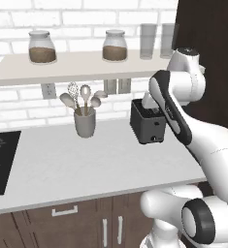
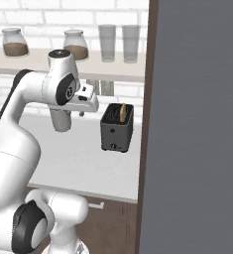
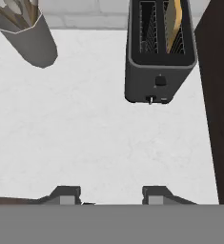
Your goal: Start the toaster. Once the lever pops up, take the bread to the plate on the dining counter.
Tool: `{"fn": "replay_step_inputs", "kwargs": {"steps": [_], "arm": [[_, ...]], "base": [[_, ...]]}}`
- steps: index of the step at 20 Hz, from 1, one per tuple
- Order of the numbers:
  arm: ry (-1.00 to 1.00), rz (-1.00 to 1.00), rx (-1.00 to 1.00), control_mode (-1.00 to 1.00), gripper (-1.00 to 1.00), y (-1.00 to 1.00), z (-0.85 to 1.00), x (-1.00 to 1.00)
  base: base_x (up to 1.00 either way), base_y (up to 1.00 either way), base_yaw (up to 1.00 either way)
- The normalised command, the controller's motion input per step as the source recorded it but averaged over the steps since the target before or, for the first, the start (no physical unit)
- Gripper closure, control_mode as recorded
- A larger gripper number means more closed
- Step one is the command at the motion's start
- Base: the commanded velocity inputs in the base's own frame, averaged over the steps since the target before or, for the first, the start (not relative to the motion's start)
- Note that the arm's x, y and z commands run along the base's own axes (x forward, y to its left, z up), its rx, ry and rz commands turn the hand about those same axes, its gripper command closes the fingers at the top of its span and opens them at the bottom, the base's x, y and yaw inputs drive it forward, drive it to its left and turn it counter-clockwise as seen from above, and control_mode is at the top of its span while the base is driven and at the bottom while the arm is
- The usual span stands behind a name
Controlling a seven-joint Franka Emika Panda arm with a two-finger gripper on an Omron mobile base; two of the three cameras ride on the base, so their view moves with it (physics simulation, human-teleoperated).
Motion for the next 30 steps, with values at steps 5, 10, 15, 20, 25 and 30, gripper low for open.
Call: {"fn": "replay_step_inputs", "kwargs": {"steps": [5,10,15,20,25,30], "arm": [[0.0,0.0,0.04,-1.0,-1.0,-0.27,-0.08,0.0],[0.01,-0.12,0.02,-1.0,-1.0,-0.86,-0.5,-0.02],[0.04,-0.24,0.23,-1.0,-1.0,-0.66,-0.66,0.12],[0.03,-0.26,0.19,-1.0,-1.0,-0.04,-0.7,0.44],[0.05,-0.27,0.05,-1.0,-1.0,0.48,-0.07,0.61],[0.04,-0.22,0.03,-1.0,-1.0,0.0,-0.04,0.33]], "base": [[0.0,0.0,0.0],[0.0,0.0,0.0],[0.0,0.0,0.0],[0.0,0.0,0.0],[0.0,0.0,0.0],[0.0,0.0,0.0]]}}
